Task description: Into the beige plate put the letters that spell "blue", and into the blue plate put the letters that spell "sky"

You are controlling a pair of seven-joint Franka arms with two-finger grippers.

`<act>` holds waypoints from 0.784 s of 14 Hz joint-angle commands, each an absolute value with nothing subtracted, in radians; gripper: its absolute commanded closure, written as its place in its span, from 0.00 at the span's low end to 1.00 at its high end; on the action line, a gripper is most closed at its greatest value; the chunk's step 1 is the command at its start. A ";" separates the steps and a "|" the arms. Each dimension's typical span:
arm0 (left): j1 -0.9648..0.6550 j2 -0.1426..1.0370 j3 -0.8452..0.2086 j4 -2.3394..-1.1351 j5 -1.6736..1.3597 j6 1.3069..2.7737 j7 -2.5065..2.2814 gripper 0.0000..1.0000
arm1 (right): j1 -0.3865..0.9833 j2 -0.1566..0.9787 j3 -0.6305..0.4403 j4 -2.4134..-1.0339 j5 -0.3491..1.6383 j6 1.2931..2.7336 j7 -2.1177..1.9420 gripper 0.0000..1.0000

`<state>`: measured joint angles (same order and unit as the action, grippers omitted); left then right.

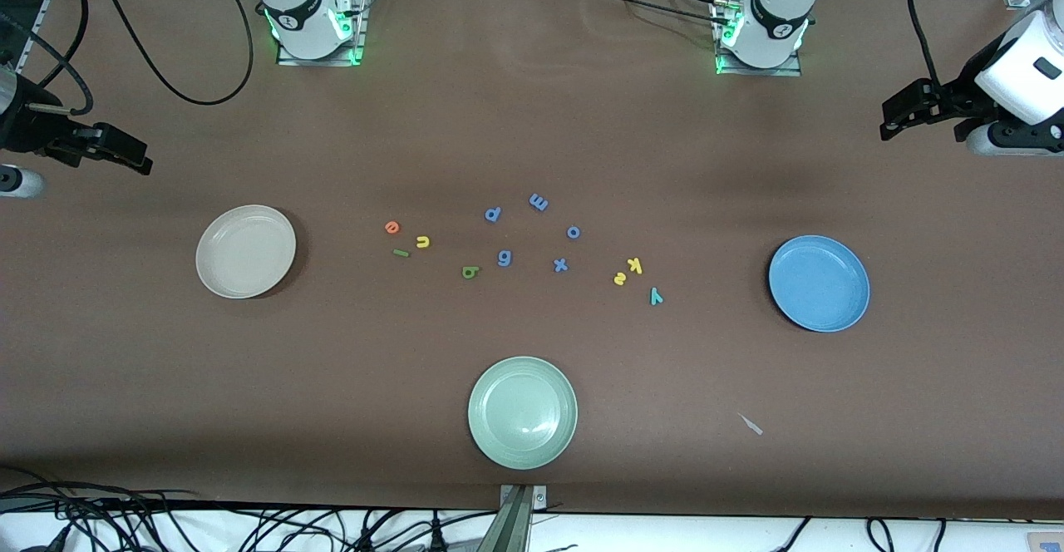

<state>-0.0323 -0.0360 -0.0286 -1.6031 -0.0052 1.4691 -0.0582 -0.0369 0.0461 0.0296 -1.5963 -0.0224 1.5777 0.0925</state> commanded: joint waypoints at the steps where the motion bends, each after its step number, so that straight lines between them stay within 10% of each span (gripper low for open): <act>1: -0.044 -0.028 -0.034 -1.578 -0.011 1.460 -0.054 0.00 | -0.041 0.054 0.032 -1.575 -0.018 1.566 0.095 0.00; 11: -0.018 -0.025 -0.043 -1.582 0.031 1.408 -0.055 0.00 | -0.041 0.054 0.032 -1.575 -0.018 1.566 0.095 0.00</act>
